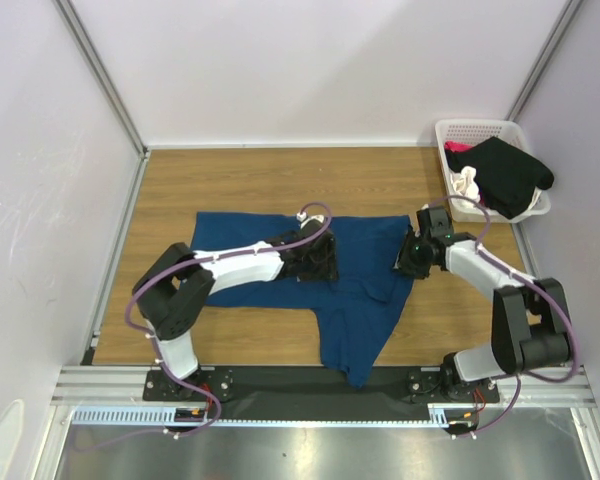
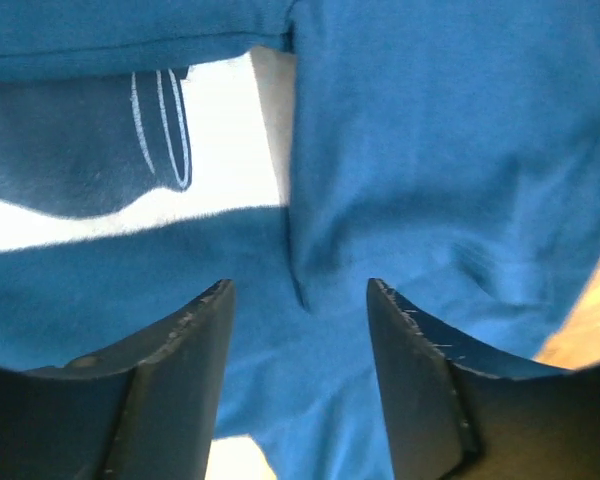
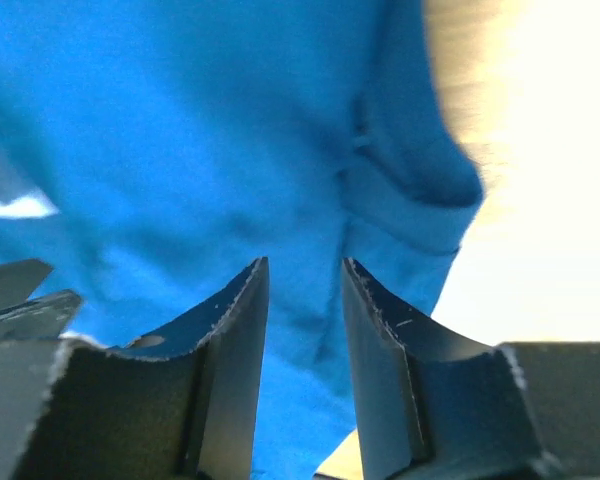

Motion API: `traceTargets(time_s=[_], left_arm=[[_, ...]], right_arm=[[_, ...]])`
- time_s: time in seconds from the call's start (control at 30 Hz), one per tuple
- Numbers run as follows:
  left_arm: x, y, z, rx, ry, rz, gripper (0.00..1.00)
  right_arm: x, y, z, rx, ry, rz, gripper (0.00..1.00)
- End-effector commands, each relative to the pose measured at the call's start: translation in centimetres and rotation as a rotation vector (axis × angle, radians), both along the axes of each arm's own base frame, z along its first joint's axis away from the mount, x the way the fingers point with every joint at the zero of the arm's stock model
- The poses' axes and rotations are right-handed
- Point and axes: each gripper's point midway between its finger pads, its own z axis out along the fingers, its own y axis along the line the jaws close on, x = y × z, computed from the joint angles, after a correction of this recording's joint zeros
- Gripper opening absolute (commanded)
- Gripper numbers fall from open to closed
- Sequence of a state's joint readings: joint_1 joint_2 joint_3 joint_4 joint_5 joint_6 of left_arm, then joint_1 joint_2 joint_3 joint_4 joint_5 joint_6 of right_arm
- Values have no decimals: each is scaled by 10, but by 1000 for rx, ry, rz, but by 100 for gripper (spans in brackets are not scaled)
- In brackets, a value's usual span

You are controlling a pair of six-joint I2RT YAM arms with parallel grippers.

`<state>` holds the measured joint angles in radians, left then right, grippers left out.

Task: Fold and stack the t-shirts
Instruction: Fold the tshirt

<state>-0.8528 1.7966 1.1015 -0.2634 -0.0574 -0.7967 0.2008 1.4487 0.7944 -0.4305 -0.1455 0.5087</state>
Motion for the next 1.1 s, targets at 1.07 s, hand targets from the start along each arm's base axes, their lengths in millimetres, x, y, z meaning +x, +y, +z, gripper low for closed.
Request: traceTargets(time_s=[1.07], left_arm=[[125, 230, 104, 120, -295, 386, 100]], right_arm=[[-16, 72, 29, -95, -9, 233, 29]])
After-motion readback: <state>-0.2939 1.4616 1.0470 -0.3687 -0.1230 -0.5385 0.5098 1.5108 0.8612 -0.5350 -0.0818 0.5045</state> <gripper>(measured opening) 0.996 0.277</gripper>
